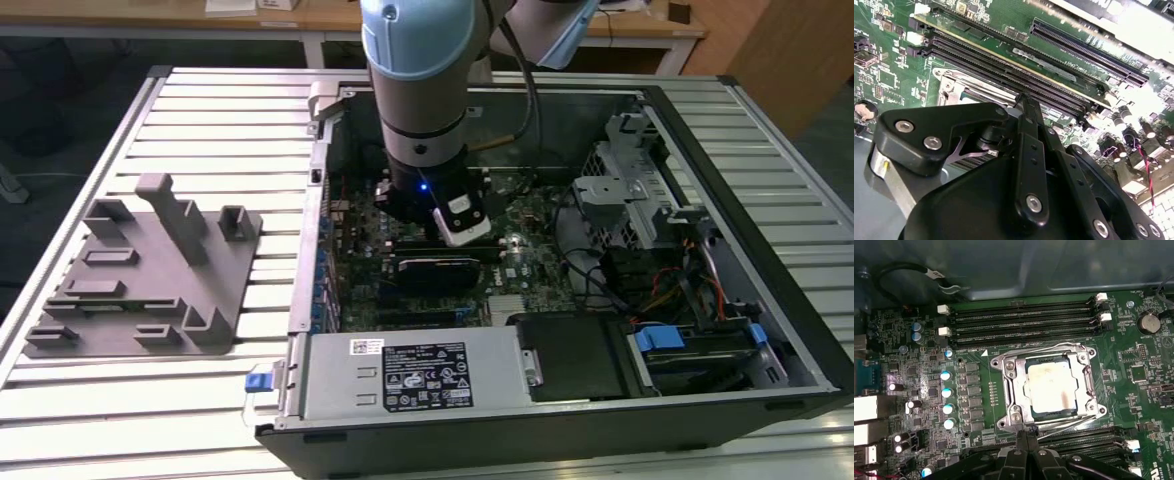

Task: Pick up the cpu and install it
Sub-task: 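Install the second cpu locking lever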

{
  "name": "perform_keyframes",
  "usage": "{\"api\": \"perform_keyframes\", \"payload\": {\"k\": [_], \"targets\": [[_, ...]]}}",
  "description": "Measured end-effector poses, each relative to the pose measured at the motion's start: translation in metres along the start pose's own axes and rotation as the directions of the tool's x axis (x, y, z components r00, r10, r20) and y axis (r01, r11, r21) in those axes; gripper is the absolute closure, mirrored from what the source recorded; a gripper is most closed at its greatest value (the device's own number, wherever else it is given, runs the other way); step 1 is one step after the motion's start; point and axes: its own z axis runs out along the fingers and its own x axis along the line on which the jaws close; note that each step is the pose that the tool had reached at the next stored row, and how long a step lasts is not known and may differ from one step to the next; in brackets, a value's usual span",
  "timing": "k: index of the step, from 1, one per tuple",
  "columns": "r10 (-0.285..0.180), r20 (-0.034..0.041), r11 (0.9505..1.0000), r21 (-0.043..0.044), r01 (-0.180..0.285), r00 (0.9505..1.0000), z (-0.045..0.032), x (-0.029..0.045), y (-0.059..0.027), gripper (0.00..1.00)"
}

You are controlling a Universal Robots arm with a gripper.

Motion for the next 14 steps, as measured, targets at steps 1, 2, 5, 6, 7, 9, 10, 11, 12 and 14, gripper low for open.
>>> {"api": "perform_keyframes", "payload": {"k": [1,2,5,6,7,9,10,11,12,14], "targets": [[0.000,-0.0007,1.0000,-0.0045,0.000,1.0000,0.0001,0.0001,-0.0008,0.89],[-0.001,-0.0015,1.0000,-0.0098,0.001,1.0000,0.0002,0.0001,-0.0015,0.89],[-0.003,-0.0042,0.9996,-0.0268,0.003,1.0000,0.0009,0.0006,-0.0034,0.89],[-0.003,-0.0048,0.9995,-0.0312,0.003,1.0000,0.0014,0.0011,-0.0042,0.89],[-0.004,-0.0054,0.9994,-0.0349,0.003,1.0000,0.0018,0.0016,-0.0049,0.89],[-0.005,-0.0062,0.9992,-0.0401,0.004,1.0000,0.0028,0.0027,-0.0063,0.89],[-0.005,-0.0066,0.9991,-0.0427,0.005,1.0000,0.0032,0.0035,-0.0068,0.89],[-0.005,-0.0072,0.9989,-0.0460,0.005,1.0000,0.0036,0.0047,-0.0073,0.89],[-0.005,-0.0077,0.9987,-0.0500,0.005,1.0000,0.0040,0.0058,-0.0076,0.89],[-0.005,-0.0092,0.9981,-0.0610,0.005,0.9999,0.0047,0.0084,-0.0081,0.89]]}}
